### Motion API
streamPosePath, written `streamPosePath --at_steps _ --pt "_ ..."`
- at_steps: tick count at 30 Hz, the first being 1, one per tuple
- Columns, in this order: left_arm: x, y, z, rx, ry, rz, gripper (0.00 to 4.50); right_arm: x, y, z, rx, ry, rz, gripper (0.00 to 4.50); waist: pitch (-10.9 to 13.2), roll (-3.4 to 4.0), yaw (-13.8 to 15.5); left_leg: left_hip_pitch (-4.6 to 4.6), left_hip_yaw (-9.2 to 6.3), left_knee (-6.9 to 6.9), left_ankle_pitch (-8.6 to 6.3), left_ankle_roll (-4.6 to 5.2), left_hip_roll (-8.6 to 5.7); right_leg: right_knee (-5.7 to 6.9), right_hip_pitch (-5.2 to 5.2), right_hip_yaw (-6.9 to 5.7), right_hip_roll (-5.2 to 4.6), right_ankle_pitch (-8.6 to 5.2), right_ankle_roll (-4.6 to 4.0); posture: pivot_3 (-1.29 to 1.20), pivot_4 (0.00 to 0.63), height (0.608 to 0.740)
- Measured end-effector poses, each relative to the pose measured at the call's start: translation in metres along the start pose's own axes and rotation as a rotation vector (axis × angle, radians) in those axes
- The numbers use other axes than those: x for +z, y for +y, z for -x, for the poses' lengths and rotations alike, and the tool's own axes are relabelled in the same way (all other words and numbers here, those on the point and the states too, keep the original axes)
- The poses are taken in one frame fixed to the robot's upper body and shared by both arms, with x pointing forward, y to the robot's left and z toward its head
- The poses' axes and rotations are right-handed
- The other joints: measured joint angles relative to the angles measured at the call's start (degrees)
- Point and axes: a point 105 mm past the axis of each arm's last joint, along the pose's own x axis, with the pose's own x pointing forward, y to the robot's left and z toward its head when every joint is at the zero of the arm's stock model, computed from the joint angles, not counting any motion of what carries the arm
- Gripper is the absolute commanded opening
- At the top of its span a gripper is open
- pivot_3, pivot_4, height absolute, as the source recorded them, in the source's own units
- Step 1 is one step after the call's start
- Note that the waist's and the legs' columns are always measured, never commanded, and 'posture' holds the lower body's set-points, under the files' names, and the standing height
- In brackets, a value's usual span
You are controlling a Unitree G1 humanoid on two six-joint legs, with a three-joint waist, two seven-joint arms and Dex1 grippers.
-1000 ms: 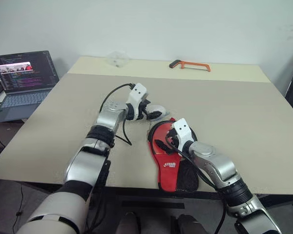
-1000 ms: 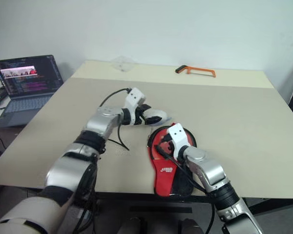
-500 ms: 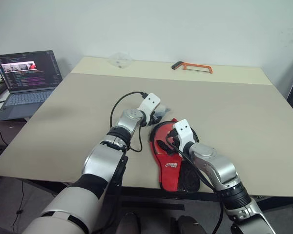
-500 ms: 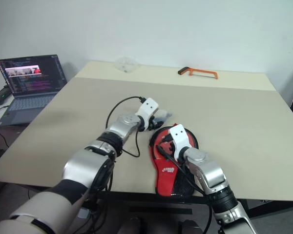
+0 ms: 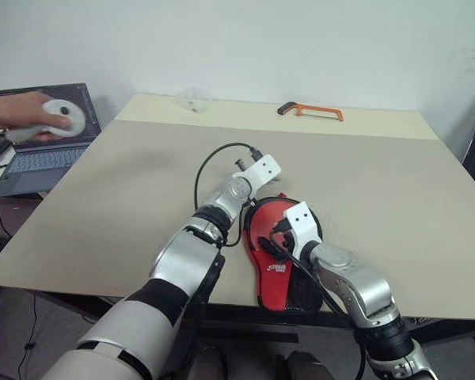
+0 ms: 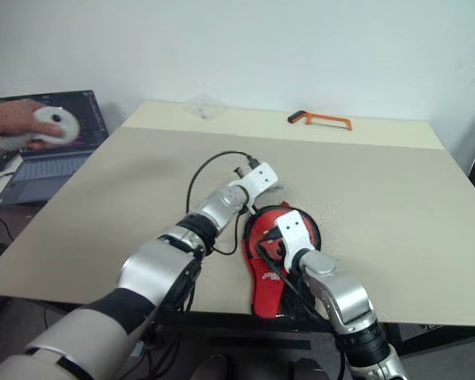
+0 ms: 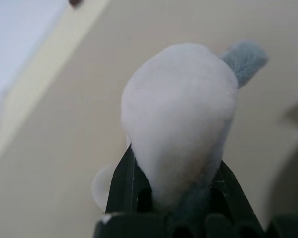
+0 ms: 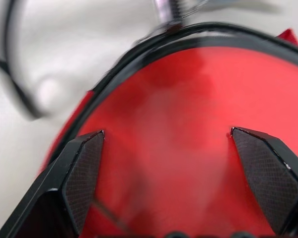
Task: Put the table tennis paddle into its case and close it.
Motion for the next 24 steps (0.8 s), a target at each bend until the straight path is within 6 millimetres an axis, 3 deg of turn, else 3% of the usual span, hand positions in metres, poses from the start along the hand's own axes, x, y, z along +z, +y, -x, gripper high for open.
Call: streamPosePath --at_steps 4,11,19,24 --pt "0.014 -0.002 -0.001 0.048 -0.034 -0.130 0.43 -0.001 0.010 0.003 0.019 0.009 0.007 4.50 0.00 0.01 -0.10 0.00 0.01 -0.05 0.00 0.00 0.00 0.00 -0.04 0.01 0.01 -0.01 -0.01 0.00 0.150 0.740" --pt "0.020 -0.001 -0.001 0.122 -0.059 -0.325 0.43 -0.006 0.026 0.011 0.054 0.027 0.019 4.50 -0.01 0.00 -0.06 0.00 0.02 -0.08 -0.01 -0.02 0.00 -0.02 -0.05 0.01 0.00 -0.03 -0.02 0.00 0.150 0.740" --pt "0.023 -0.001 -0.001 0.162 -0.070 -0.417 0.43 -0.009 0.041 0.023 0.076 0.060 0.021 4.50 -0.01 0.00 -0.04 -0.02 0.03 -0.15 -0.02 -0.03 0.00 -0.04 -0.07 0.00 -0.02 -0.06 -0.06 0.00 0.150 0.740" --pt "0.049 -0.018 0.001 0.173 -0.200 -0.578 0.43 -0.012 0.047 0.029 0.080 0.073 0.021 4.50 -0.01 -0.01 0.07 -0.02 0.04 -0.20 -0.03 -0.05 -0.02 -0.09 -0.07 -0.01 -0.05 -0.08 -0.07 0.00 0.150 0.740"
